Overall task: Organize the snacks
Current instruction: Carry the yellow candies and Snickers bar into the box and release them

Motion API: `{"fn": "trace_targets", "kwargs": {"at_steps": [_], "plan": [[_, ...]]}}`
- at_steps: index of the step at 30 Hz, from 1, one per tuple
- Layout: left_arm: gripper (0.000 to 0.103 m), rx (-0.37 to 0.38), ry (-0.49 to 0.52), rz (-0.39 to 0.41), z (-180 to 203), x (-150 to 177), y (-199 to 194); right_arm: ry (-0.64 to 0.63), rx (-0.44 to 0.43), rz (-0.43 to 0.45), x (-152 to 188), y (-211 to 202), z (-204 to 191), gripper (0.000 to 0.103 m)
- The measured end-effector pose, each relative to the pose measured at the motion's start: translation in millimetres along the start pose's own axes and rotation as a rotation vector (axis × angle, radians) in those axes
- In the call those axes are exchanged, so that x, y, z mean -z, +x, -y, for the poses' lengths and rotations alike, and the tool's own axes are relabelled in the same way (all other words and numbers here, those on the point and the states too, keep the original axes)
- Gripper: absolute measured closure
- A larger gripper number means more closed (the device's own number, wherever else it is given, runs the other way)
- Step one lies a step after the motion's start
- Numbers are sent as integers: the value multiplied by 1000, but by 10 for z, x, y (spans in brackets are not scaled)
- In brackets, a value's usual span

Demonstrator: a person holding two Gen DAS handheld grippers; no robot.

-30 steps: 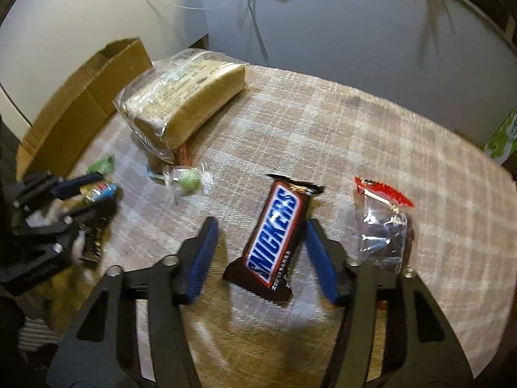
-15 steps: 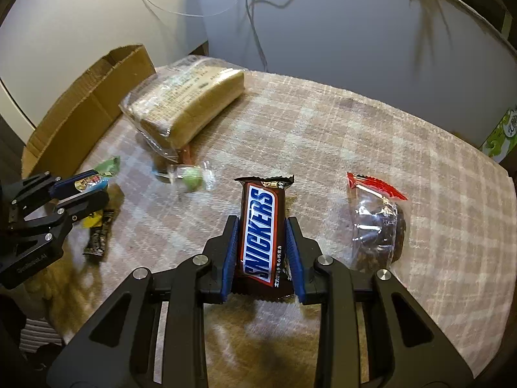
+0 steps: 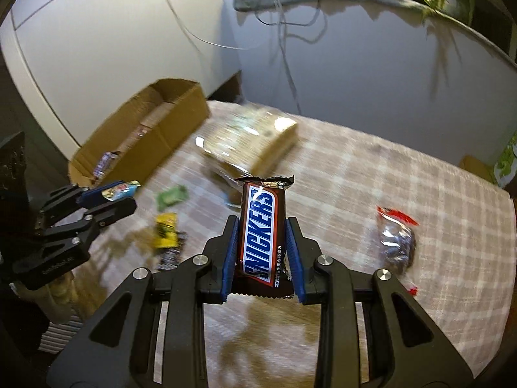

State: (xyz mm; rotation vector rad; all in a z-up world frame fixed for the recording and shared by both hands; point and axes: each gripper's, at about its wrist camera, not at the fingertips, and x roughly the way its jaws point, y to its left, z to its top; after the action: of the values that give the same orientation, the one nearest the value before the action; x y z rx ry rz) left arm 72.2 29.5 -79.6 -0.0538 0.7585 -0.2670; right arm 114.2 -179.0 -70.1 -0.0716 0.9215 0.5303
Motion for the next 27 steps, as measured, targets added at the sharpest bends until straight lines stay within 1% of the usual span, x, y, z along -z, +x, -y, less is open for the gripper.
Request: {"fn": "trace_targets", "kwargs": {"at_steps": [11, 18, 27], "plan": [[73, -63, -60, 47, -440, 24, -323, -86, -89, 18, -274, 132, -638, 73], [73, -111, -95, 62, -726, 36, -439, -126, -140, 8, -467, 358, -1029, 73], [73, -152, -139, 64, -1037, 37, -445, -164, -144, -6, -797, 706, -1336, 73]]}}
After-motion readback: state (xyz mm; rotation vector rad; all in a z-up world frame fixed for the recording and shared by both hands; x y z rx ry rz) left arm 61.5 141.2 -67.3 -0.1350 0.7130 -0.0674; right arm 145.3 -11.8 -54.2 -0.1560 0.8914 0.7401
